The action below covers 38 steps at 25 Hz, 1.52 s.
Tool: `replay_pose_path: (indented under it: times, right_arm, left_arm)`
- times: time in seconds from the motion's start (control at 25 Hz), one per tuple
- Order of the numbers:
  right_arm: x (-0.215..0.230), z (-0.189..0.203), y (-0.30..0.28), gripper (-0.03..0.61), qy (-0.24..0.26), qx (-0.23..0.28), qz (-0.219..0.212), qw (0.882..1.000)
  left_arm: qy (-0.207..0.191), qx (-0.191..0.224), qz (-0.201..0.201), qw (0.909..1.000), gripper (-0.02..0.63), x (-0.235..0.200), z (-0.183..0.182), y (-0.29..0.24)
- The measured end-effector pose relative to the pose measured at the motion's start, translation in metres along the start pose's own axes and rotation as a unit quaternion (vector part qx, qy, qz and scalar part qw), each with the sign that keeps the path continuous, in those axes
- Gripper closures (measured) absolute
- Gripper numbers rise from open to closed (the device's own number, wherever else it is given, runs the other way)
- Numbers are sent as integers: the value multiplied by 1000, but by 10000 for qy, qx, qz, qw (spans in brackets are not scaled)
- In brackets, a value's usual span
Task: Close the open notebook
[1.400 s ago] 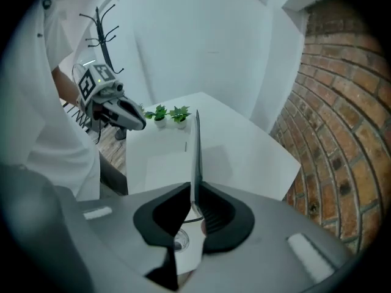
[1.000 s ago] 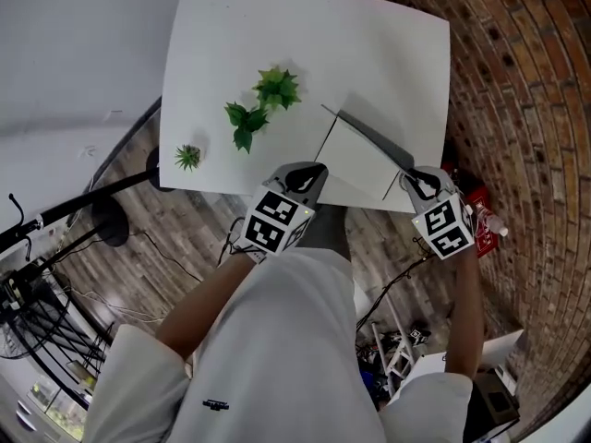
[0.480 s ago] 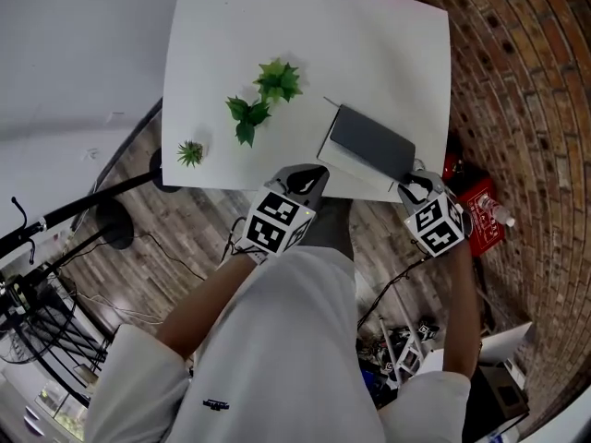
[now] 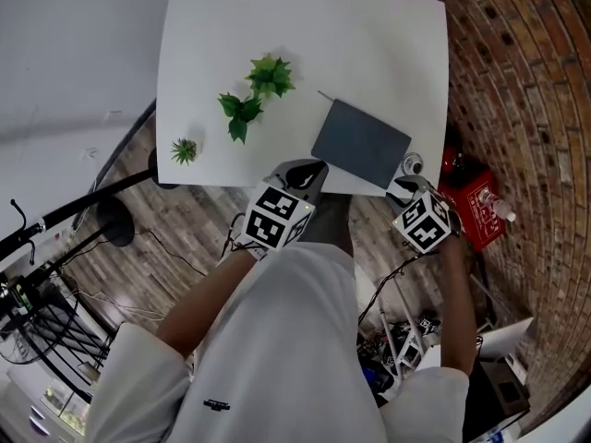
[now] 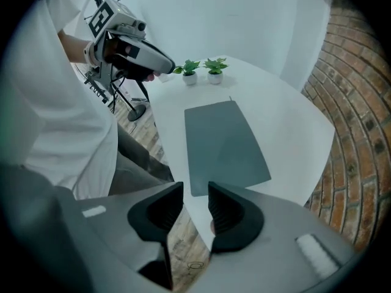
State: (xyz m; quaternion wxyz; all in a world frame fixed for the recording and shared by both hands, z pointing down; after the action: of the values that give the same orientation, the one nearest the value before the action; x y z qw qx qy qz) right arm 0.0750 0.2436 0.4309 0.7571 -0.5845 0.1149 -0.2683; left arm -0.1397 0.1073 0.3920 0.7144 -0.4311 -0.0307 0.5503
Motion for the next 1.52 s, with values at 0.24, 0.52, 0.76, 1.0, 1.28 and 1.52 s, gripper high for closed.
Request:
replay_pose_path:
  times: [0.24,0.52,0.76,1.0,1.28,1.52]
  right_arm:
    - [-6,6,-2,452,-304,91,-4,9995]
    - [-17,0,16,558,-860,681,508,9927]
    - [-37,-15,37,568,-1420,1369,981,9754]
    - [-53,-40,68,567,-1852,2135,1624,9454]
    - [-48,-61,114,568,-1980,2940,2047,9124]
    - [-35,-80,169,568,-1737,3662,2418,8816]
  left_arm:
    - [14,-41,22,10000,604,3,1,-3]
    - [26,-12,64,10000,604,4,1,3]
    - [-32,149,119,9998,604,6,-3,22]
    - [-281,384,137,9988,604,10,-12,51]
    - [-178,772,-30,9969,604,9,-23,86]
    - [-58,1432,-308,9892,606,20,-53,111]
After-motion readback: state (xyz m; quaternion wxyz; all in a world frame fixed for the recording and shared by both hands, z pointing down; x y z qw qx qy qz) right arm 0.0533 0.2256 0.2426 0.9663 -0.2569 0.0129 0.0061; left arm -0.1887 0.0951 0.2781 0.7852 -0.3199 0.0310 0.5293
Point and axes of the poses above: the fingertips, and each gripper's own axes: y backward along the fingers, x to its right, z out of its underside, the point moved 10 cm from there along y, backward along the fingers
